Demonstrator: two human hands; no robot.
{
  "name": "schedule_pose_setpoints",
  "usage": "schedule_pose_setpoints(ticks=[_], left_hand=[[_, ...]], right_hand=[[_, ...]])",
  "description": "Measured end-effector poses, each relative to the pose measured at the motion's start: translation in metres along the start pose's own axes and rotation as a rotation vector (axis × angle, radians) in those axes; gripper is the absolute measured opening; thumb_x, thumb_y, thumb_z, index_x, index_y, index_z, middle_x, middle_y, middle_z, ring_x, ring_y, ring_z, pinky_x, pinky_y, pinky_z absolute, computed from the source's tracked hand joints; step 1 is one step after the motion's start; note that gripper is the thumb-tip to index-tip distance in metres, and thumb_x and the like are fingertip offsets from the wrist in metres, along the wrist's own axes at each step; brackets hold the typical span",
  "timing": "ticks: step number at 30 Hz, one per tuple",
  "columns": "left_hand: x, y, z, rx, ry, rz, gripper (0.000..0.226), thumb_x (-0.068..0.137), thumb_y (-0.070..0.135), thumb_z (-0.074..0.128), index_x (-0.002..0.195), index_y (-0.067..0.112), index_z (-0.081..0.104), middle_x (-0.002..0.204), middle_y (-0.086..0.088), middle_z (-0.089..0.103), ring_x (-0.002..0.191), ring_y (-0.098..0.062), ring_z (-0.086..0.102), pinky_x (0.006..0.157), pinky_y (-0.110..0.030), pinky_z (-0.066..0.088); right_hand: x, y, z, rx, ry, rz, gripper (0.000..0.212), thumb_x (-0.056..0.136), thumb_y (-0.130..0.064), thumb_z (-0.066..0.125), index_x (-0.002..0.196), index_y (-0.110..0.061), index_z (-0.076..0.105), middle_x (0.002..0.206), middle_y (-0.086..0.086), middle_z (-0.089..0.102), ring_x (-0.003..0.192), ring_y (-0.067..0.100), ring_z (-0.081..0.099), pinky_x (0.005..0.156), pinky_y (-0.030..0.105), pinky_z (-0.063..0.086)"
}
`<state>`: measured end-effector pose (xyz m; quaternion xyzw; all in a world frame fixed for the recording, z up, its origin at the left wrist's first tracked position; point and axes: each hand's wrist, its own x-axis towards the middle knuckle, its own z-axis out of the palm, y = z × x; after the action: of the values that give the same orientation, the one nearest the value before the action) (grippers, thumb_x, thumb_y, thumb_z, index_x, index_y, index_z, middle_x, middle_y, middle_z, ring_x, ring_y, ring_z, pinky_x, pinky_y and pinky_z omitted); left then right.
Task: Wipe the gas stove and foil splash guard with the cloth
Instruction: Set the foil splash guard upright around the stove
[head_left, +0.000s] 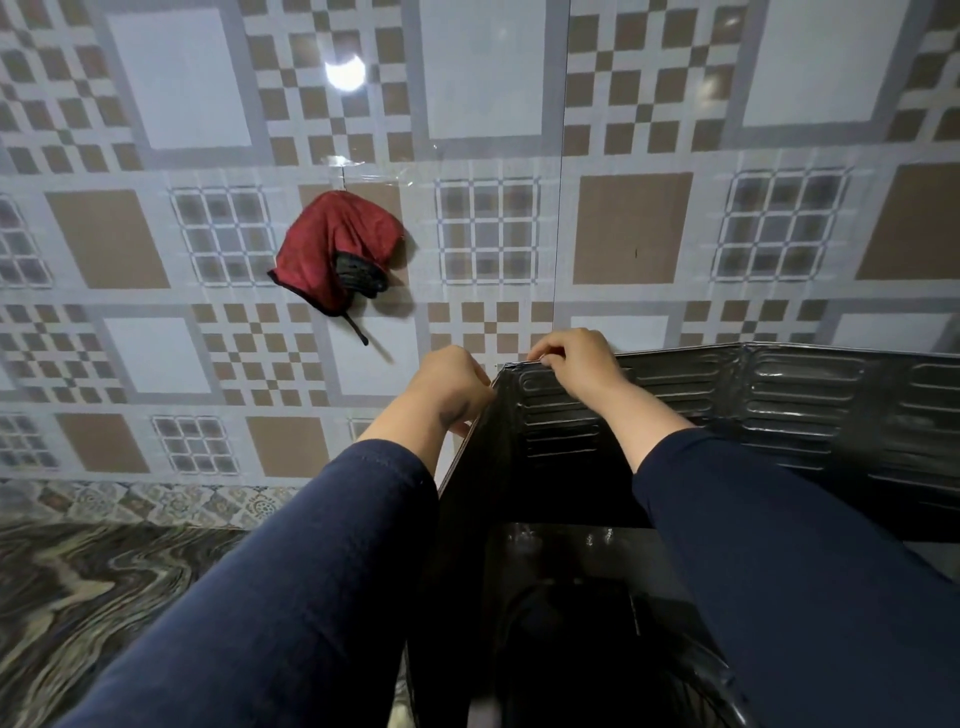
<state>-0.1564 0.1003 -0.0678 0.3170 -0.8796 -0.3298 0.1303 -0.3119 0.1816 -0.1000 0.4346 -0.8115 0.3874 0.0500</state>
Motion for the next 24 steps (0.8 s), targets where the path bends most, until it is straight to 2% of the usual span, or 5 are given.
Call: schedule_pose_setpoints(ticks=[6,10,12,18,24], left_hand=[[-0.001,-0.003,0.001,0.007,0.019,0.004,0.009,0.088,0.015,0.061,0.085,0.009,0.065,0.069,-0.003,0.059,0.058,-0.016,0.060,0.036,-0.019,0.047],[0.000,-0.008,-0.001,0.117,0.049,0.011,0.012,0.087,0.024,0.057,0.088,0.013,0.062,0.084,-0.009,0.065,0.082,-0.028,0.067,0.071,-0.036,0.059],[0.002,-0.010,-0.002,0.157,0.058,0.004,0.021,0.086,0.026,0.056,0.090,0.008,0.065,0.091,-0.012,0.068,0.087,-0.030,0.068,0.078,-0.039,0.059],[0.003,-0.015,-0.002,0.274,0.024,-0.032,0.027,0.084,0.033,0.055,0.089,0.012,0.070,0.091,-0.007,0.068,0.086,-0.025,0.064,0.072,-0.032,0.051],[0.002,-0.016,0.000,0.367,0.005,-0.058,0.026,0.084,0.034,0.054,0.093,0.012,0.065,0.090,-0.005,0.065,0.085,-0.023,0.062,0.067,-0.031,0.045]], right_hand=[[0.000,0.002,0.015,0.008,0.046,-0.004,0.021,0.091,-0.005,0.057,0.093,-0.017,0.074,0.110,0.006,0.070,0.111,0.025,0.059,0.097,0.037,0.045],[-0.002,0.002,0.015,-0.062,0.060,-0.036,0.021,0.092,-0.010,0.056,0.095,-0.021,0.073,0.108,0.003,0.070,0.108,0.023,0.056,0.096,0.039,0.045],[-0.004,0.001,0.013,-0.103,0.064,-0.058,0.022,0.091,-0.011,0.055,0.095,-0.024,0.073,0.107,0.000,0.071,0.106,0.023,0.056,0.096,0.038,0.043],[-0.008,-0.003,0.013,-0.135,0.037,-0.052,0.024,0.087,-0.015,0.057,0.099,-0.030,0.070,0.100,-0.006,0.069,0.103,0.019,0.056,0.088,0.029,0.034],[-0.010,-0.010,0.014,-0.142,0.024,-0.061,0.024,0.085,-0.015,0.059,0.098,-0.031,0.070,0.100,-0.007,0.070,0.102,0.018,0.057,0.093,0.033,0.037]])
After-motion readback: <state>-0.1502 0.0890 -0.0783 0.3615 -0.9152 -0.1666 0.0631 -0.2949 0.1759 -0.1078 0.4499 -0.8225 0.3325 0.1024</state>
